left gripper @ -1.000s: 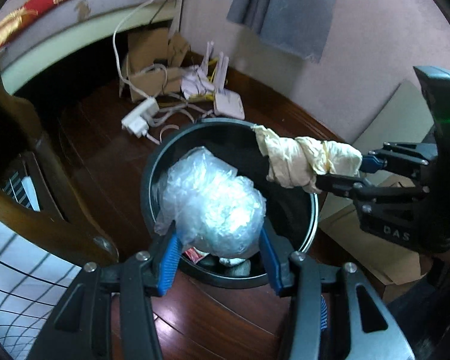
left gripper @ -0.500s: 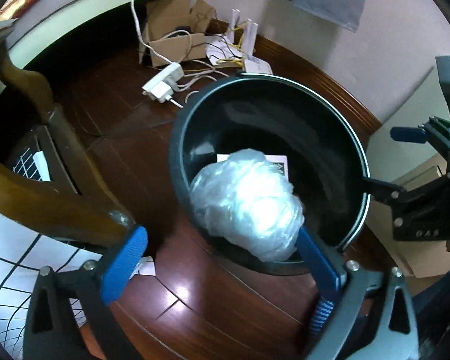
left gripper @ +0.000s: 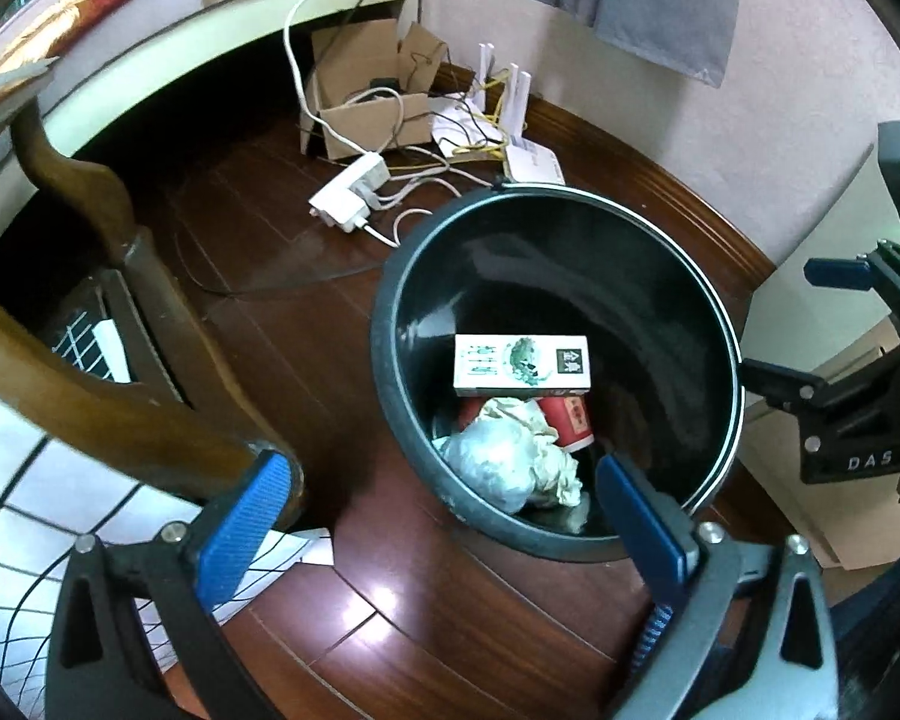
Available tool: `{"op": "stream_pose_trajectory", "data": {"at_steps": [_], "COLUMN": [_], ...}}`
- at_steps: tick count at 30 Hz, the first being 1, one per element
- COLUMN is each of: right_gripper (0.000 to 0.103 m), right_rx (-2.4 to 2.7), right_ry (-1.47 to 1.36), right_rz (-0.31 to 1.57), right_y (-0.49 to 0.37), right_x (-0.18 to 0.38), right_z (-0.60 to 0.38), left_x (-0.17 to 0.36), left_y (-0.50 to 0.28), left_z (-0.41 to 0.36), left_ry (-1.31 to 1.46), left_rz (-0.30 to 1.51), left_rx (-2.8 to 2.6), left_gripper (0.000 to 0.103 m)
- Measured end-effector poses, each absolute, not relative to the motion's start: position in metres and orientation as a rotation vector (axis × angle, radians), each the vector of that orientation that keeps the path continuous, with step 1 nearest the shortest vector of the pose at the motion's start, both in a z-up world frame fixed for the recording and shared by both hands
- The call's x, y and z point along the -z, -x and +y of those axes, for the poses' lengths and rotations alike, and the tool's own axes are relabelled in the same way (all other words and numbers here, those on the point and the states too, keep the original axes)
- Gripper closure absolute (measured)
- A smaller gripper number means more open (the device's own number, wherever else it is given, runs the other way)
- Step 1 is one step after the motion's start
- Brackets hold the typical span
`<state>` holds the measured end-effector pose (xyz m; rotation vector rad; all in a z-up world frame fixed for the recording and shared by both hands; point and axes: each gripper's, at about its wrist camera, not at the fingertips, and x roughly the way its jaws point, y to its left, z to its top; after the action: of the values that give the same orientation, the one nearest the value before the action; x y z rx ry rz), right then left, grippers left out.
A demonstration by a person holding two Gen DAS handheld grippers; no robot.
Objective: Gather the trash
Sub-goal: 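Move both tools back toward the remaining trash on the box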
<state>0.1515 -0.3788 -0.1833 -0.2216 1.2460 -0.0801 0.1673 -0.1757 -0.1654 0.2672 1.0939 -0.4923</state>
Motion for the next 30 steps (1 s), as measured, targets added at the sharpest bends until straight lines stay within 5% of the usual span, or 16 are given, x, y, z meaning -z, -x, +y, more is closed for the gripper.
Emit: {"op": "stream_pose_trajectory", "data": {"at_steps": [16, 30], "right_gripper": [0.0, 0.0], "right_rx": [-0.024, -0.104], "right_ry": [0.243, 0.232], "right_rz": [1.088, 0.77], "right_y": [-0.134, -0.129], "right_x": [0.136, 0.052], "right_z": [-0.336, -0.276], "left_x": [0.105, 0.041], "left_y": [-0.139, -0.122], "left_z": [-0.14, -0.075], "left_ry": [-0.22, -0.173], "left_rz": [0.976, 0.834], "left_rx": [0.426, 0.314], "left_gripper": [0.001, 0.001]}}
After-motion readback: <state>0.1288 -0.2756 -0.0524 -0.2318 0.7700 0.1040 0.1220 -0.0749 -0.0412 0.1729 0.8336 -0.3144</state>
